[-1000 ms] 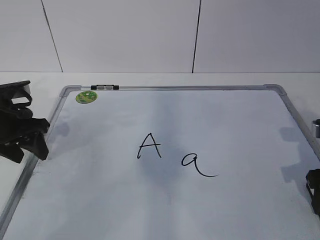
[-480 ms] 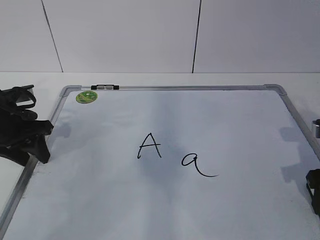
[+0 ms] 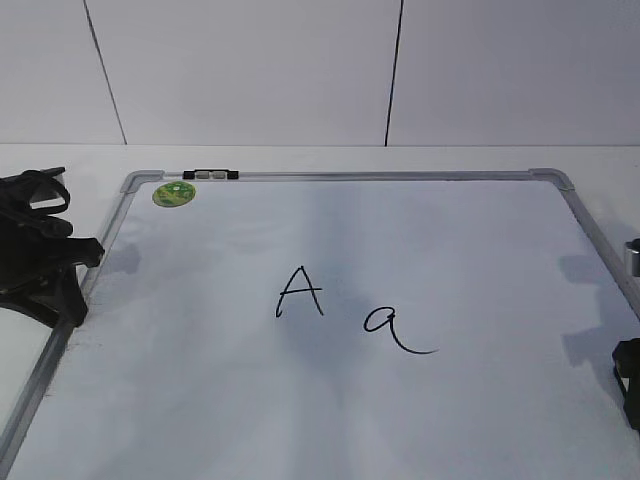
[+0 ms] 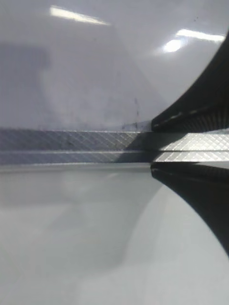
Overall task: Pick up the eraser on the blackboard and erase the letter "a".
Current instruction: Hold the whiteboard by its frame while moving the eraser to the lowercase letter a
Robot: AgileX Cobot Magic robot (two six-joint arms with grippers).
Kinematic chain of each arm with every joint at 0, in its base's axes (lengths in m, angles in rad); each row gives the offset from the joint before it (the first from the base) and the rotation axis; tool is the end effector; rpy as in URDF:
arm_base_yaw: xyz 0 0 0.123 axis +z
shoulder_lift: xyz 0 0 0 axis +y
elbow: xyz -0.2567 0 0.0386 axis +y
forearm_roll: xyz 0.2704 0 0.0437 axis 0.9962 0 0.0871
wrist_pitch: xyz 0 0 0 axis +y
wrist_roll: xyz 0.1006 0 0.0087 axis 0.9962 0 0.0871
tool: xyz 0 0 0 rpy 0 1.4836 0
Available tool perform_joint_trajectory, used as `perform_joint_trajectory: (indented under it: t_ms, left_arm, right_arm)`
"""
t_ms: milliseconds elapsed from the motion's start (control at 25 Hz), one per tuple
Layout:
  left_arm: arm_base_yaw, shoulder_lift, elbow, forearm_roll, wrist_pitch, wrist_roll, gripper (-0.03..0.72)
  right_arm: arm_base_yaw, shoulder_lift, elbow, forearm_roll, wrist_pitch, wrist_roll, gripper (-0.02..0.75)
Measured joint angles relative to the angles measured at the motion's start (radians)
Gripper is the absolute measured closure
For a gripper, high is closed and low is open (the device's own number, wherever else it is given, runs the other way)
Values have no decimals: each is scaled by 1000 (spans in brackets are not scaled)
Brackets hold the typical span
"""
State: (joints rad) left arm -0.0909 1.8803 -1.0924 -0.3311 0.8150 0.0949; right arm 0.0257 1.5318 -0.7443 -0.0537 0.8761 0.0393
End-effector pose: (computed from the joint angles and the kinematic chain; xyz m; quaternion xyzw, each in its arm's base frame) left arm 0.3411 -0.0551 0.0971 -0.0177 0.9919 -0.1229 0.0274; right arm 0.2498 0.0023 0.1194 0.0104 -0.9997 0.0207 0.0021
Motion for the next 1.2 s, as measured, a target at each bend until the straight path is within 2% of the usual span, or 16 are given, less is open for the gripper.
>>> perform_joint_trajectory:
  t_ms: [1200]
  left_arm:
    - [0,0,0,0,0,0,533]
  right_arm:
    - [0,0,0,-5,10,2,208]
